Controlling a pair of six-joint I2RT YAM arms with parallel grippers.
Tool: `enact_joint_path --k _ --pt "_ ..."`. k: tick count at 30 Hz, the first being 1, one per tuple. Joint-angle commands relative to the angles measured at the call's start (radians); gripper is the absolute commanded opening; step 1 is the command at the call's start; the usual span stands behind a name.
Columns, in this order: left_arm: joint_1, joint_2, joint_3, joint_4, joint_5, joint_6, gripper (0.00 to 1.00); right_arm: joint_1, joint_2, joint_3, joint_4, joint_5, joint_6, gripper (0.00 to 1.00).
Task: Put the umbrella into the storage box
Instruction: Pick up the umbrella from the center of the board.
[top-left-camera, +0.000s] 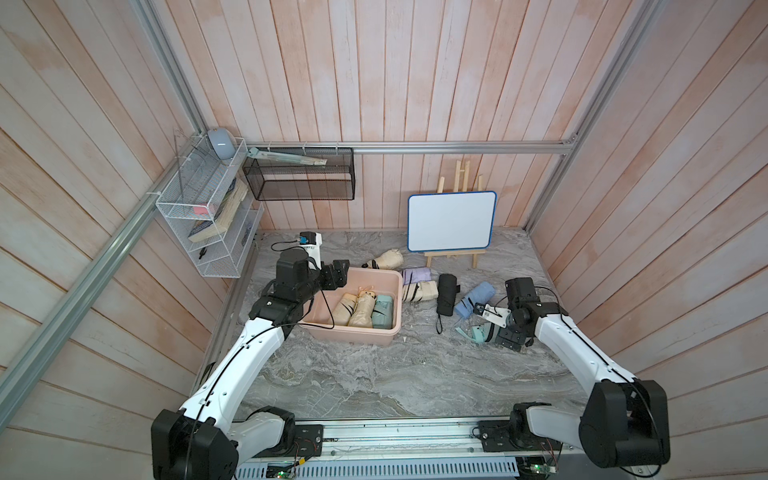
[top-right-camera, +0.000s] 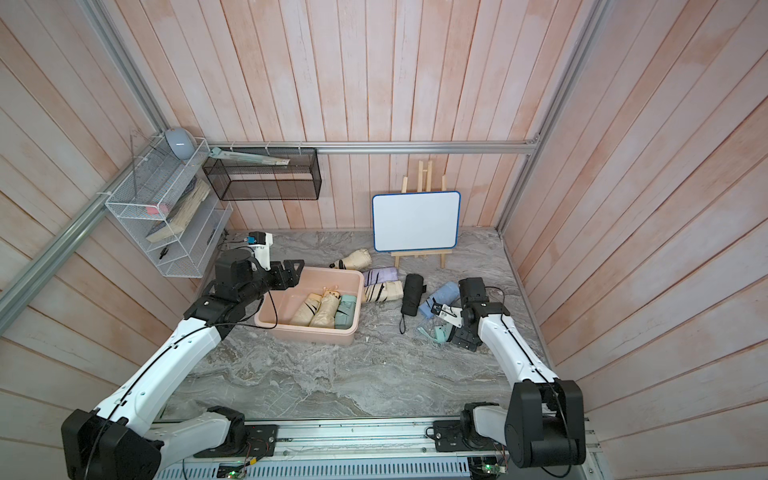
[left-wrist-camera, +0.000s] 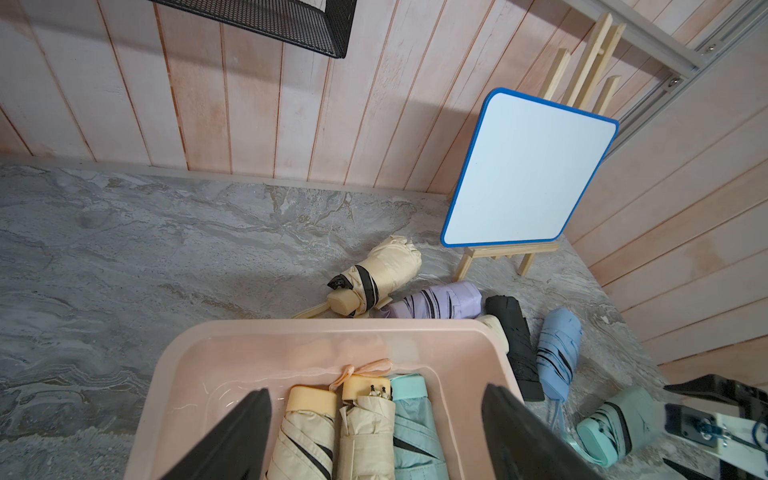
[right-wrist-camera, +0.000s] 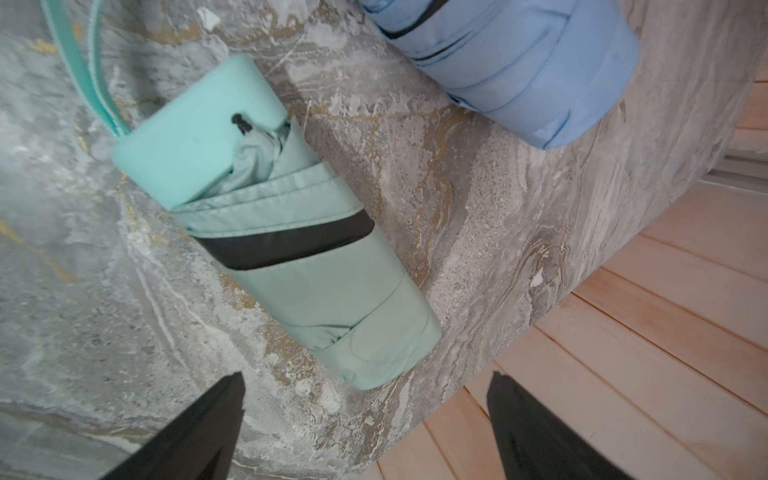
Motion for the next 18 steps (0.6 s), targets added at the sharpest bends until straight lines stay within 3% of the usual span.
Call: enact_joint_path --k 1,10,18 --pt "0.009 0.005 0.0 0.029 -0.005 -0.004 0.85 -0.011 0.052 0.03 0.012 -0.044 -0.082 0.98" --pt "0.024 0.013 -0.007 0.041 -0.002 -0.017 0.85 -0.015 0.198 0.112 0.013 -0.09 -0.149 0.98" --pt "0.053 0.021 -0.008 0.056 0.007 -0.037 0.85 -0.016 0.235 0.116 -0.053 -0.151 -0.125 0.98"
